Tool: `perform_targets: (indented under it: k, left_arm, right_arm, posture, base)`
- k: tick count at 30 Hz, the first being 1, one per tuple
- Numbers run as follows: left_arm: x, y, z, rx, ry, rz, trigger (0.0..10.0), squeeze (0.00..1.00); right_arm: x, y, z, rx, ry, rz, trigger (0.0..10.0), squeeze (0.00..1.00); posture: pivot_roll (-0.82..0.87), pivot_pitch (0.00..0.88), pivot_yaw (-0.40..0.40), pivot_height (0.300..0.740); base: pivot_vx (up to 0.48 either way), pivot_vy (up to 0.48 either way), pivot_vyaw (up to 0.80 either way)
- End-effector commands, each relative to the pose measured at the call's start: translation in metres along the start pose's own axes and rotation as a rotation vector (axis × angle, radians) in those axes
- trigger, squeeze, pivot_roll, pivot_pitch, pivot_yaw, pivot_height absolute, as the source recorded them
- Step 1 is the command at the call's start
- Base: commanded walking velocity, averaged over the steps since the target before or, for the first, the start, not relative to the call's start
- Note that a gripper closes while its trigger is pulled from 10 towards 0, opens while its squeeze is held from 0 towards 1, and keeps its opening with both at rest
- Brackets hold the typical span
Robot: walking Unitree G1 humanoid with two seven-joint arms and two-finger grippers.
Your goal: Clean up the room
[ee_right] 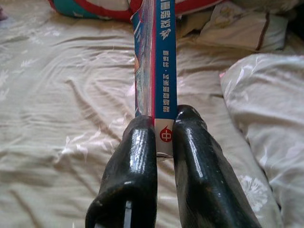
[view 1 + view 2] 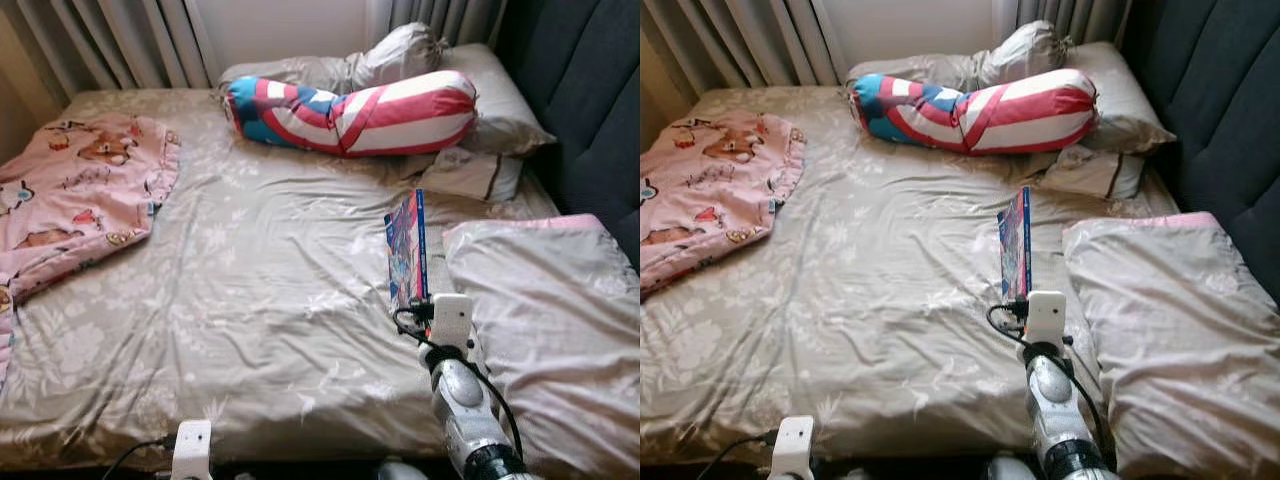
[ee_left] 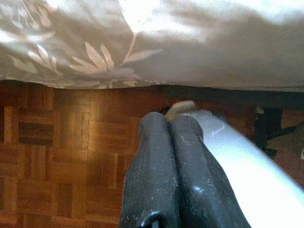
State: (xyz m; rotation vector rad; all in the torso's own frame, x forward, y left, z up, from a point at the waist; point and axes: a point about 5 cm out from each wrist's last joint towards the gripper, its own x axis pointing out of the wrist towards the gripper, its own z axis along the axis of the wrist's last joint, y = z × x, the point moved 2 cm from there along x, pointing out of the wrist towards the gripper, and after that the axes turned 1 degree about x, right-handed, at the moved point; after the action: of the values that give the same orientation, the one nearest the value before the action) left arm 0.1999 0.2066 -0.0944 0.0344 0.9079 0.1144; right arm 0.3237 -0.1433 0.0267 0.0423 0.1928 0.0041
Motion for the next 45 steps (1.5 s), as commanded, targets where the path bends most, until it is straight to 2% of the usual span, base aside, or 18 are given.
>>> perform_targets:
  k: [1, 14, 19, 26, 31, 34, 37, 39, 42, 45]
  left_arm:
    - [-0.001, 0.001, -0.008, -0.003, 0.027, 0.004, 10.0, 0.0]
    - [-0.002, 0.005, -0.009, 0.003, 0.026, 0.006, 10.0, 0.0]
    - [-0.002, 0.004, -0.009, 0.01, 0.024, 0.003, 10.0, 0.0]
    - [-0.002, 0.003, -0.009, 0.012, 0.025, 0.003, 10.0, 0.0]
    - [-0.002, 0.002, -0.009, 0.013, 0.029, 0.002, 10.0, 0.0]
    - [-0.002, 0.004, -0.012, 0.013, 0.034, 0.005, 10.0, 0.0]
    - [-0.003, 0.005, -0.013, 0.014, 0.037, 0.006, 10.0, 0.0]
    - [-0.003, 0.006, -0.015, 0.015, 0.041, 0.007, 10.0, 0.0]
    - [-0.004, 0.009, -0.017, 0.018, 0.046, 0.01, 10.0, 0.0]
    - [-0.005, 0.012, -0.02, 0.025, 0.05, 0.012, 10.0, 0.0]
  right_arm:
    - [0.002, 0.001, 0.008, -0.001, -0.041, 0.004, 10.0, 0.0]
    - [0.001, 0.002, 0.002, -0.01, 0.0, 0.006, 10.0, 0.0]
    - [0.001, 0.006, 0.001, -0.007, -0.003, 0.022, 10.0, 0.0]
    - [0.0, 0.003, -0.001, -0.01, 0.009, 0.013, 10.0, 0.0]
    - [0.006, 0.006, 0.005, -0.018, 0.01, 0.039, 10.0, 0.0]
    - [0.014, 0.004, 0.013, 0.082, 0.016, 0.044, 10.0, 0.0]
    - [0.021, 0.003, 0.017, 0.127, 0.049, 0.067, 10.0, 0.0]
    - [0.026, 0.0, 0.018, 0.128, 0.102, 0.069, 10.0, 0.0]
    - [0.031, -0.004, 0.021, 0.082, 0.148, 0.072, 10.0, 0.0]
    - [0.034, -0.002, 0.018, 0.175, 0.224, 0.092, 10.0, 0.0]
  posture:
    - [-0.08, 0.107, 0.008, 0.647]
    - [-0.07, 0.112, 0.01, 0.647]
    - [-0.07, 0.113, 0.011, 0.612]
    - [-0.07, 0.114, 0.013, 0.612]
    - [-0.07, 0.115, 0.015, 0.612]
    - [-0.07, 0.117, 0.018, 0.612]
    - [-0.06, 0.121, 0.019, 0.612]
    - [-0.05, 0.127, 0.02, 0.612]
    - [-0.04, 0.134, 0.022, 0.612]
    - [-0.04, 0.145, 0.029, 0.612]
  base:
    - [0.0, 0.0, 0.0]
    - [0.0, 0.0, 0.0]
    - [0.0, 0.0, 0.0]
    - [0.0, 0.0, 0.0]
    - [0.0, 0.0, 0.0]
    - [0.0, 0.0, 0.0]
    - [0.0, 0.0, 0.0]
    - [0.0, 0.0, 0.0]
    - [0.0, 0.0, 0.0]
    - [0.0, 0.0, 0.0]
